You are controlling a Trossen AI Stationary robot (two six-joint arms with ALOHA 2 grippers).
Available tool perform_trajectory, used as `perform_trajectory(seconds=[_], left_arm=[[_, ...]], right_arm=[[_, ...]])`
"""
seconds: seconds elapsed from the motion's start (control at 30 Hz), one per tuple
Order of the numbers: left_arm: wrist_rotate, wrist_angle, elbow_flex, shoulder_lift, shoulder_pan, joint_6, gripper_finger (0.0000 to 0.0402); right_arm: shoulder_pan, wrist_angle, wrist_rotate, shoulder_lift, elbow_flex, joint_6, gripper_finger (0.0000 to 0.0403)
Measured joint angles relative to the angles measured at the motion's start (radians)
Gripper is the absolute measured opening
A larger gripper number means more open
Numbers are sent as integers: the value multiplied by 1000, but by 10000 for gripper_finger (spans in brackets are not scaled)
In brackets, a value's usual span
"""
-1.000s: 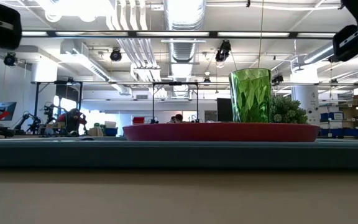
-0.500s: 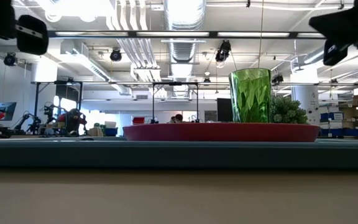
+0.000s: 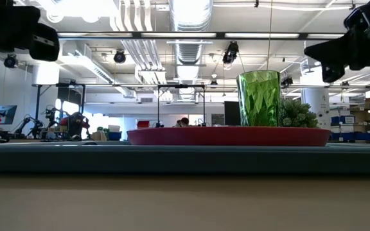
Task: Pick and place plate/cup/fork/spoon on tray
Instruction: Return to Home Position
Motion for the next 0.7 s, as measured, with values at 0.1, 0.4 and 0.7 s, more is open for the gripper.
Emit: perform_trajectory(seconds=[0.1, 0.4, 0.7], left_arm=[[20, -19, 0, -2, 2, -34, 0], [-38, -122, -1, -1, 22, -102, 0], [-82, -121, -1, 5, 92, -97, 0]], right_arm=[[-29, 21, -60, 0, 4, -58, 9], [-55, -56, -69, 9, 13, 23, 9], [-55, -62, -70, 41, 13, 18, 9]])
